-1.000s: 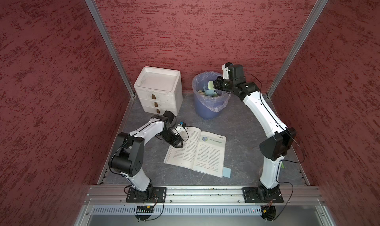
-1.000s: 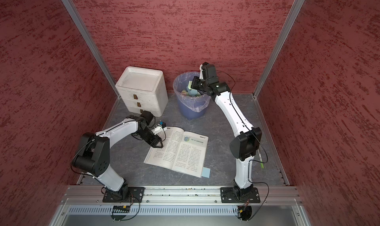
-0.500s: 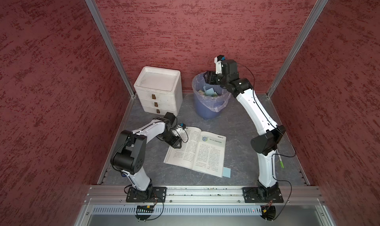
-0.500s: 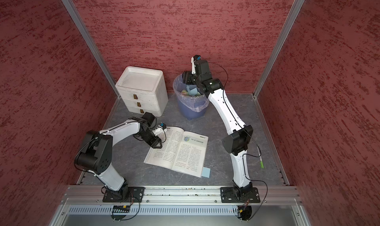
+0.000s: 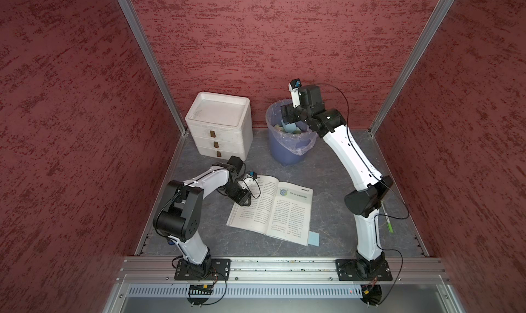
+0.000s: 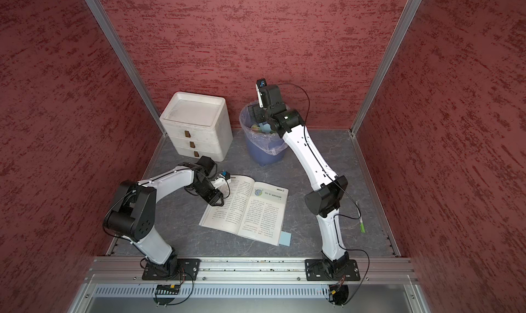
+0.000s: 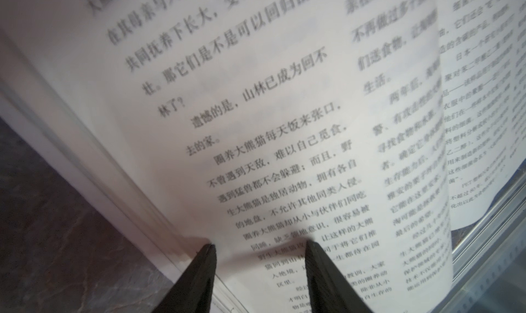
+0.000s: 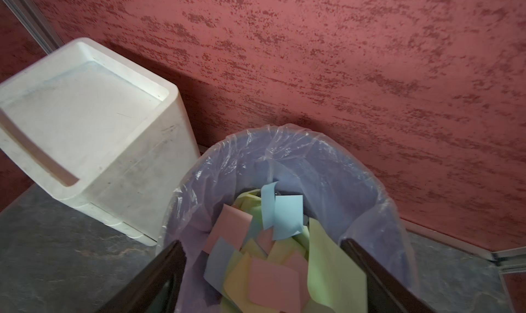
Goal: Peel off the used sticky note
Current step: Place the note in the trash bin, then turn the page of the book at the center of the board.
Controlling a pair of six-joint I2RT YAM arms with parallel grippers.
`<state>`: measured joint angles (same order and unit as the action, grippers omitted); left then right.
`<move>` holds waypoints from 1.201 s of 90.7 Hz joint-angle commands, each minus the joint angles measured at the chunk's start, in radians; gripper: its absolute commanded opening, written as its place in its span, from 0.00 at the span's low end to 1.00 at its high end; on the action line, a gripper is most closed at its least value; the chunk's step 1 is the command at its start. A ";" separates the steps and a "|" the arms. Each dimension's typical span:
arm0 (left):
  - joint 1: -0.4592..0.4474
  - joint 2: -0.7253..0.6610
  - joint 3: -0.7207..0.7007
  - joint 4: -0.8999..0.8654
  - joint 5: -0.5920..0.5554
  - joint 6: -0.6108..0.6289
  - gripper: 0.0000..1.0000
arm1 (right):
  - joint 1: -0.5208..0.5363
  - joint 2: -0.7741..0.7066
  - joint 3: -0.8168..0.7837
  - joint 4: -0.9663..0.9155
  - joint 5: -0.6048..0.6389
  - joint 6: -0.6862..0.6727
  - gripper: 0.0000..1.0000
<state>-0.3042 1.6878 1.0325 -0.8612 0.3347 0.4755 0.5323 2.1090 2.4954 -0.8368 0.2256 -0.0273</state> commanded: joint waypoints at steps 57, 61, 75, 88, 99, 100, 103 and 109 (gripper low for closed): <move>-0.009 0.007 -0.002 0.026 -0.006 -0.030 0.52 | 0.077 -0.075 -0.142 0.175 0.176 -0.100 0.98; -0.010 0.009 -0.002 0.026 -0.006 -0.029 0.52 | 0.062 -0.098 -0.154 0.175 0.076 -0.029 0.99; -0.009 0.007 -0.002 0.025 -0.007 -0.031 0.52 | 0.062 0.010 0.072 -0.036 0.212 0.023 0.99; -0.008 -0.002 -0.012 0.031 -0.006 -0.027 0.51 | 0.070 -0.201 -0.191 0.052 0.142 0.153 0.98; -0.007 -0.007 -0.025 0.040 -0.005 -0.028 0.51 | 0.078 -0.420 -0.473 0.027 0.102 0.354 0.98; -0.007 -0.008 -0.027 0.041 -0.004 -0.028 0.51 | 0.079 -0.440 -0.504 0.026 0.093 0.370 0.98; -0.008 -0.009 -0.032 0.043 -0.003 -0.027 0.51 | 0.087 -0.501 -0.603 0.025 0.076 0.420 0.98; -0.007 -0.010 -0.036 0.044 -0.001 -0.027 0.50 | 0.101 -0.622 -0.801 0.018 0.044 0.514 0.98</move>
<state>-0.3096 1.6878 1.0107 -0.8341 0.3309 0.4496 0.6132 1.6512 1.8957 -0.7910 0.3386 0.2634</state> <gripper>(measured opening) 0.509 0.984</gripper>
